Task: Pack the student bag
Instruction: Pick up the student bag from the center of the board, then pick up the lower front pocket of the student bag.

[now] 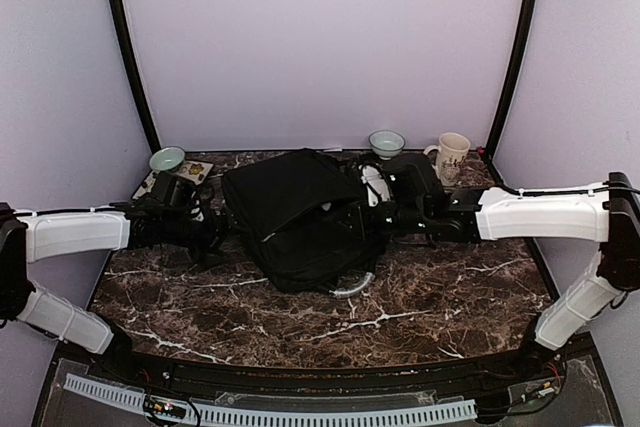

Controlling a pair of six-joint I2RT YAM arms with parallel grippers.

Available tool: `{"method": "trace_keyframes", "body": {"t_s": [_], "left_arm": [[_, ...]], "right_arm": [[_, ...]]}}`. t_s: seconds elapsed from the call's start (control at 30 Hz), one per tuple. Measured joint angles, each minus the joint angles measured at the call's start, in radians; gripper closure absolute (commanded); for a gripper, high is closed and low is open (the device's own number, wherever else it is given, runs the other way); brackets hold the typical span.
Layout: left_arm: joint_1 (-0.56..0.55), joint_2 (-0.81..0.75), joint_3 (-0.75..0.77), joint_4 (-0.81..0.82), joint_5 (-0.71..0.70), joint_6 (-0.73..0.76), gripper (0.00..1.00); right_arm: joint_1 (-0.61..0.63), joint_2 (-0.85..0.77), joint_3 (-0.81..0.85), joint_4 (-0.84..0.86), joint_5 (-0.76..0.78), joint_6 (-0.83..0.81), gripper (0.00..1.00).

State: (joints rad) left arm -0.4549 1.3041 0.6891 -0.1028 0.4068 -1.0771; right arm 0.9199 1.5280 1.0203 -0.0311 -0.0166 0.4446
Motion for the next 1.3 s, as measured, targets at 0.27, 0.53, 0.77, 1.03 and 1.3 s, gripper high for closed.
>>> {"method": "trace_keyframes", "body": {"t_s": [0.27, 0.53, 0.77, 1.03, 1.3], "left_arm": [[0.002, 0.18, 0.037, 0.125, 0.059, -0.074, 0.41], [0.002, 0.242, 0.133, 0.107, 0.075, -0.07, 0.95], [-0.001, 0.243, 0.167, 0.065, 0.06, -0.041, 1.0], [-0.042, 0.223, 0.234, -0.035, -0.007, 0.045, 1.0], [-0.08, 0.156, 0.243, -0.086, -0.053, 0.11, 1.0]], "right_arm": [[0.0, -0.022, 0.086, -0.118, 0.003, -0.052, 0.62], [0.0, -0.005, 0.185, -0.181, -0.015, -0.121, 0.6], [0.0, 0.117, 0.312, -0.261, -0.085, -0.27, 0.53], [0.03, 0.296, 0.509, -0.354, -0.16, -0.503, 0.47], [0.093, 0.425, 0.606, -0.381, -0.192, -0.677, 0.45]]}}
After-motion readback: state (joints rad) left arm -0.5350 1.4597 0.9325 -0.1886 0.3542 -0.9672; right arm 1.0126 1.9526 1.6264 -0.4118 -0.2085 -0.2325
